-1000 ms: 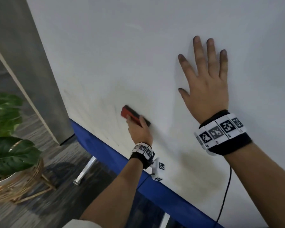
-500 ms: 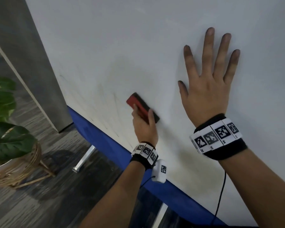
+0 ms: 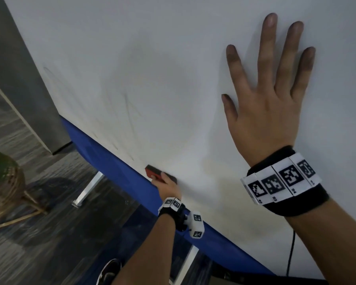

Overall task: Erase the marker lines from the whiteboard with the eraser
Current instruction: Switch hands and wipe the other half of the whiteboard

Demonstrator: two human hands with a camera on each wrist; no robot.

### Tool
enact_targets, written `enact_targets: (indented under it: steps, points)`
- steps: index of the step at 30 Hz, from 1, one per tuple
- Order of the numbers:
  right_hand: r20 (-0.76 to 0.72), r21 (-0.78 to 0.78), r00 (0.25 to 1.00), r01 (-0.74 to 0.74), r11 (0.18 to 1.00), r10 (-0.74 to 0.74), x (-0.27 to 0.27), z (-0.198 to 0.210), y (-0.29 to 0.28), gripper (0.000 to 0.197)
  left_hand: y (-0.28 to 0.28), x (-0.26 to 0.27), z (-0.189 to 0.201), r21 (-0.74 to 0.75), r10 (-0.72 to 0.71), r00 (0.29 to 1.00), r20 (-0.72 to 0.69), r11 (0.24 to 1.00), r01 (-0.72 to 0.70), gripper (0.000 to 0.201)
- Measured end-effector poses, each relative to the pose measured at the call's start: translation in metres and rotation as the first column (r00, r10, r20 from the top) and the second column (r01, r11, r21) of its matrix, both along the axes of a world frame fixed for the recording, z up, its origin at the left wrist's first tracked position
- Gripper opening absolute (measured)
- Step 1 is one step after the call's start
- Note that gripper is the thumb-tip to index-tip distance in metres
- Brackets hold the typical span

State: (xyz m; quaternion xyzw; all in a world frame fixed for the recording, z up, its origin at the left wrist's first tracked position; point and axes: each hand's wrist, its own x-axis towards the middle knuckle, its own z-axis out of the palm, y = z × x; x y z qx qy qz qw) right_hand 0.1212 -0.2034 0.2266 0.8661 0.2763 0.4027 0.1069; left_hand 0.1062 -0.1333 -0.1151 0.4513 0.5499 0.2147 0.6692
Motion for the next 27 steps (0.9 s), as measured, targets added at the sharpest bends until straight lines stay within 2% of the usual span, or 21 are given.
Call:
enact_targets:
  steps: [4, 7, 10, 13, 16, 18, 19, 21, 23, 25, 27]
  points:
    - [0.016, -0.024, 1.0, 0.011, 1.0, -0.011, 0.0, -0.009, -0.001, 0.073, 0.019, 0.016, -0.045, -0.204, 0.112, 0.984, -0.138, 0.969, -0.138, 0.051]
    - [0.03, -0.022, 1.0, 0.004, 1.0, -0.003, 0.001, -0.013, -0.002, 0.068, 0.029, 0.017, -0.028, -0.24, 0.126, 0.982, -0.14, 0.958, -0.157, 0.053]
    - [0.042, -0.009, 0.999, 0.009, 1.0, -0.009, 0.002, -0.016, 0.001, 0.061, 0.039, 0.016, 0.009, -0.075, 0.126, 0.992, -0.02, 0.989, -0.127, 0.052]
    - [0.049, -0.023, 0.999, 0.013, 1.0, -0.012, 0.004, -0.017, 0.005, 0.061, 0.05, 0.01, 0.055, 0.146, 0.025, 0.996, 0.081, 0.989, -0.036, 0.057]
    - [0.021, -0.033, 1.0, 0.0, 0.999, 0.001, 0.004, -0.02, 0.006, 0.063, 0.055, 0.009, 0.092, 0.462, -0.099, 0.979, 0.178, 0.887, 0.006, 0.06]
    - [0.019, -0.018, 1.0, -0.008, 1.0, 0.008, 0.004, -0.022, 0.007, 0.064, 0.053, 0.011, 0.101, 0.573, -0.136, 0.979, 0.155, 0.819, 0.023, 0.061]
    - [0.022, -0.01, 1.0, -0.009, 1.0, 0.009, 0.003, -0.024, 0.008, 0.065, 0.053, 0.011, 0.095, 0.585, -0.125, 0.985, 0.117, 0.811, 0.034, 0.061]
    - [0.023, 0.001, 1.0, -0.013, 1.0, 0.013, 0.003, -0.027, 0.009, 0.066, 0.052, 0.005, 0.072, 0.469, -0.067, 0.995, 0.076, 0.883, 0.023, 0.059]
    - [0.015, 0.005, 1.0, -0.02, 1.0, 0.02, 0.004, -0.029, 0.008, 0.066, 0.059, 0.0, 0.044, 0.211, -0.063, 0.998, 0.0, 0.976, 0.061, 0.057]
    - [0.012, 0.001, 1.0, -0.029, 1.0, 0.029, 0.004, -0.031, 0.008, 0.065, 0.068, 0.003, 0.031, 0.0, -0.082, 0.994, -0.069, 0.997, 0.083, 0.054]
    - [0.019, 0.006, 1.0, -0.013, 1.0, 0.013, 0.002, -0.034, 0.011, 0.066, 0.073, 0.009, 0.035, -0.014, -0.07, 0.988, -0.138, 0.998, 0.069, 0.053]
